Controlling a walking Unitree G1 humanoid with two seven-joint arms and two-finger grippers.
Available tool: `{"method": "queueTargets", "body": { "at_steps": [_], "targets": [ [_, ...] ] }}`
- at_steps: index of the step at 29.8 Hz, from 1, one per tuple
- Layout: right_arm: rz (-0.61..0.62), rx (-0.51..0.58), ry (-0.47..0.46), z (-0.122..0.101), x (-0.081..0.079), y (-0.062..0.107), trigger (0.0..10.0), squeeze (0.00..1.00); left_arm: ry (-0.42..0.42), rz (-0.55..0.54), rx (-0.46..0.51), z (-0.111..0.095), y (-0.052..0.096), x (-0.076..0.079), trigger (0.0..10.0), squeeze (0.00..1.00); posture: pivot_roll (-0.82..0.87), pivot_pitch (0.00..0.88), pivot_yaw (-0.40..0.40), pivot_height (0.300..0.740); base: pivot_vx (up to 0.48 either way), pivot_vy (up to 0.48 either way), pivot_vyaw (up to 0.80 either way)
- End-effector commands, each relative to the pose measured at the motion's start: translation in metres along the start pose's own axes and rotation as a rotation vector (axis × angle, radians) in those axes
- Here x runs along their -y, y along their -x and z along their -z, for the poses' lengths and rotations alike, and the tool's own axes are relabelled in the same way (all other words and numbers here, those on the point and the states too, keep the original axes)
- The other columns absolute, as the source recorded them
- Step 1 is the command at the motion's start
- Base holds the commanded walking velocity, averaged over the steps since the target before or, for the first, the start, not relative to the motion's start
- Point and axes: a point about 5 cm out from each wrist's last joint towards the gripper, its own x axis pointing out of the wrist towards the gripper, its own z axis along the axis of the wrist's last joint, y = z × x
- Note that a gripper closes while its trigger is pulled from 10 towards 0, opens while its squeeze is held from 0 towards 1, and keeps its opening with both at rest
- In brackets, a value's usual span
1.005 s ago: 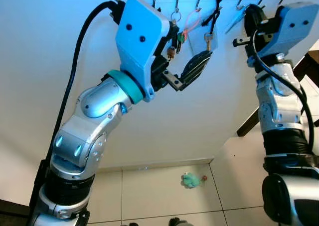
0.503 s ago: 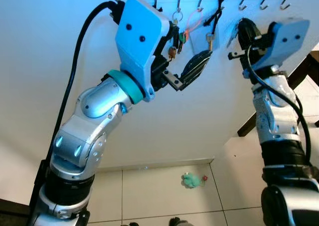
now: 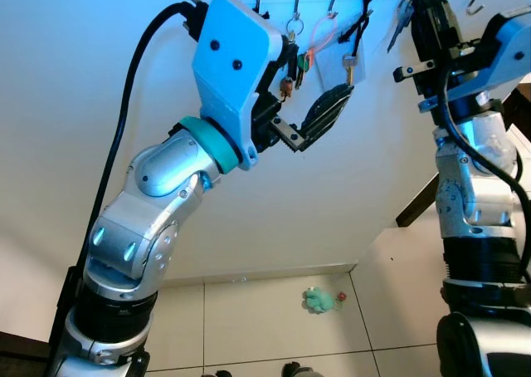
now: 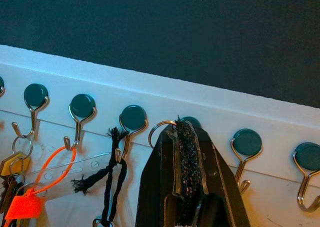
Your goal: Hang keys on a hook
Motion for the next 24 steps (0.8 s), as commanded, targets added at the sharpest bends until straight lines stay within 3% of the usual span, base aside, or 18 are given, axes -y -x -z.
{"method": "queueTargets", "body": {
  "at_steps": [1, 14, 24],
  "targets": [
    [0.020, 0.023, 0.015, -0.007, 0.004, -0.002, 10.0, 0.00, 0.000, 0.015, -0.004, 0.000, 0.001, 0.003, 10.0, 0.00, -0.10, 0.154, 0.088, 0.740, 0.000, 0.000, 0.00],
    [0.087, -0.026, 0.032, -0.001, 0.014, 0.012, 10.0, 0.00, 0.002, 0.014, -0.007, 0.001, 0.001, 0.003, 10.0, 0.00, -0.11, 0.158, 0.094, 0.740, 0.000, 0.000, 0.00],
    [0.103, -0.056, 0.032, 0.005, 0.017, 0.009, 10.0, 0.00, 0.002, 0.019, -0.004, 0.001, 0.000, 0.003, 10.0, 0.00, -0.11, 0.152, 0.093, 0.740, 0.000, 0.000, 0.00]
  ]
}}
